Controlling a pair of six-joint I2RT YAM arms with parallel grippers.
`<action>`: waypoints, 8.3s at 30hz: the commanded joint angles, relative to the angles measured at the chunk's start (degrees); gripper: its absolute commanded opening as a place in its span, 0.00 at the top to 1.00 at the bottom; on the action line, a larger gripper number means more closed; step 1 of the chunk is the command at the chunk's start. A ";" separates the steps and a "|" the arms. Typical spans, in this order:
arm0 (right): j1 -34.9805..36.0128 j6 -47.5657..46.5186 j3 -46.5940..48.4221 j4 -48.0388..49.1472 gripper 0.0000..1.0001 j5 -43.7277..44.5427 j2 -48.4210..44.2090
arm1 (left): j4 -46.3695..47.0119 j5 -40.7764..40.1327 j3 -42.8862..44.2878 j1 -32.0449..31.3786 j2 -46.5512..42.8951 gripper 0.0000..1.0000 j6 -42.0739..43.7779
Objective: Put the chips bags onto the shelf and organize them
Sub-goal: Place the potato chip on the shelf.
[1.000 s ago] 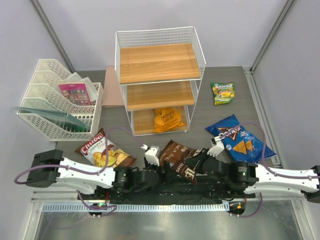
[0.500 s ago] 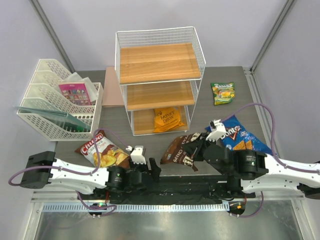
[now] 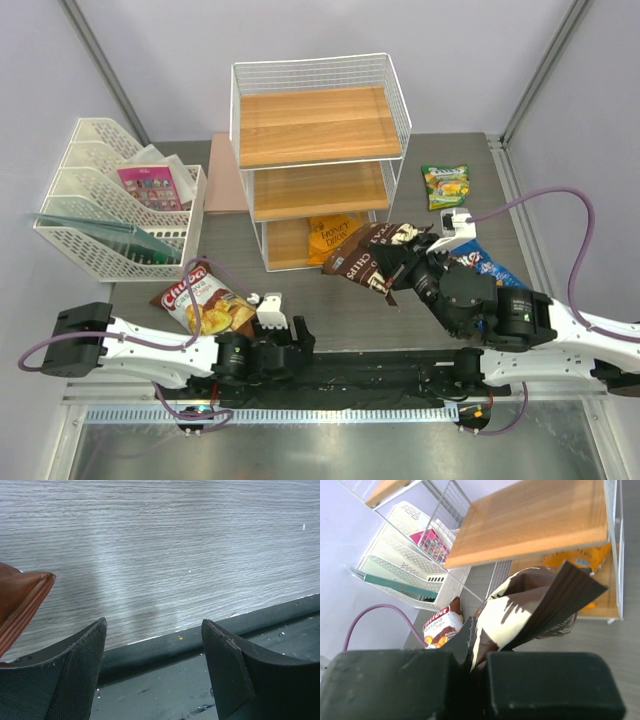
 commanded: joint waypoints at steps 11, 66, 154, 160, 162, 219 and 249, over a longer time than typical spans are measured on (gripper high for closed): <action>-0.40 -30.27 9.32 32.56 0.99 2.70 11.38 | -1.65 -3.43 0.31 0.06 -2.08 0.24 -0.57; -10.42 -61.04 -13.63 121.43 0.99 28.45 42.41 | -10.54 -6.42 -3.64 0.15 -16.06 0.28 0.13; -20.53 -10.32 -4.12 82.14 0.90 28.98 42.15 | -10.01 -3.79 -8.30 0.07 -20.90 0.32 -1.45; -20.09 -10.33 -7.81 82.06 0.42 24.15 40.31 | -8.69 -3.44 -7.78 0.15 -18.44 0.32 -1.27; -19.39 -7.63 -7.73 76.91 0.36 24.06 38.74 | -8.60 -3.26 -7.69 0.15 -17.56 0.32 -1.71; -17.63 7.59 -22.66 41.44 0.99 8.85 7.44 | -4.38 -2.47 4.35 0.68 -1.30 0.19 5.14; -17.37 2.23 -23.90 82.07 0.99 12.37 20.62 | -9.83 -3.08 0.13 0.68 -8.68 0.19 2.68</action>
